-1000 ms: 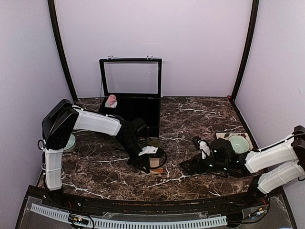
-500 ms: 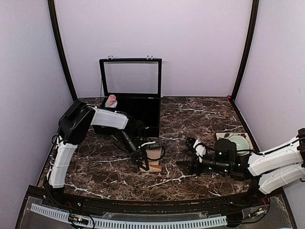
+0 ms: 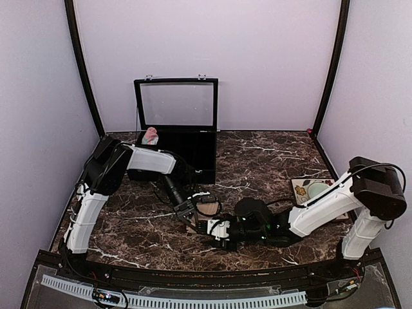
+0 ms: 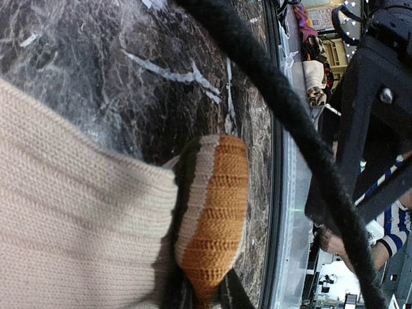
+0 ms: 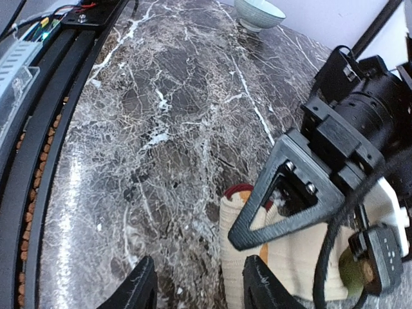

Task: Roll the socks
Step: Roll the sock at the center of the board.

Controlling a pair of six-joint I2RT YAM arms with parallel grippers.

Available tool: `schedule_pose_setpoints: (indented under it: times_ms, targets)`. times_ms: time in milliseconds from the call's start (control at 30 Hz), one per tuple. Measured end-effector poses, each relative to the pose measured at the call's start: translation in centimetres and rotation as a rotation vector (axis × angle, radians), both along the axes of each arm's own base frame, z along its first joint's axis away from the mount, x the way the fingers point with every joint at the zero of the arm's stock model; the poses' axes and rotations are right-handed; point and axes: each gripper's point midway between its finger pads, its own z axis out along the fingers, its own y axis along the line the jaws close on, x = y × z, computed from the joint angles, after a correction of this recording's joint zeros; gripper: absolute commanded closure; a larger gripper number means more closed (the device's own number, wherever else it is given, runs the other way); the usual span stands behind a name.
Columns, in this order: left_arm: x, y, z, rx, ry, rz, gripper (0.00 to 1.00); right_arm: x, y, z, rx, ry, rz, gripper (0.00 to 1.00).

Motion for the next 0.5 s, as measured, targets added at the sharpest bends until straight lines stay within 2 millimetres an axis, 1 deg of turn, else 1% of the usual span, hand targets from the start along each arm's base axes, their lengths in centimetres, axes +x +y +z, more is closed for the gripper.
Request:
schedule_pose_setpoints:
  times_ms: [67, 133, 300, 400, 500]
  targets:
    - [0.0, 0.0, 0.0, 0.007, 0.004, 0.004, 0.97, 0.4, 0.9, -0.5, -0.02, -0.03, 0.018, 0.57]
    - [0.0, 0.0, 0.0, 0.016, 0.008, 0.006, 0.97, 0.9, 1.4, -1.2, -0.043, -0.049, 0.031, 0.58]
    - [0.0, 0.2, -0.1, 0.034, 0.015, 0.006, 0.96, 2.7, 1.3, -3.3, -0.109, -0.082, 0.028, 0.58]
    - [0.0, 0.2, -0.1, 0.039, 0.016, 0.005, 0.95, 3.3, 1.3, -3.6, -0.119, -0.106, 0.024, 0.59]
    - [0.0, 0.3, -0.1, 0.043, 0.016, 0.004, 0.93, 3.7, 1.4, -3.7, -0.124, -0.136, 0.019, 0.65]
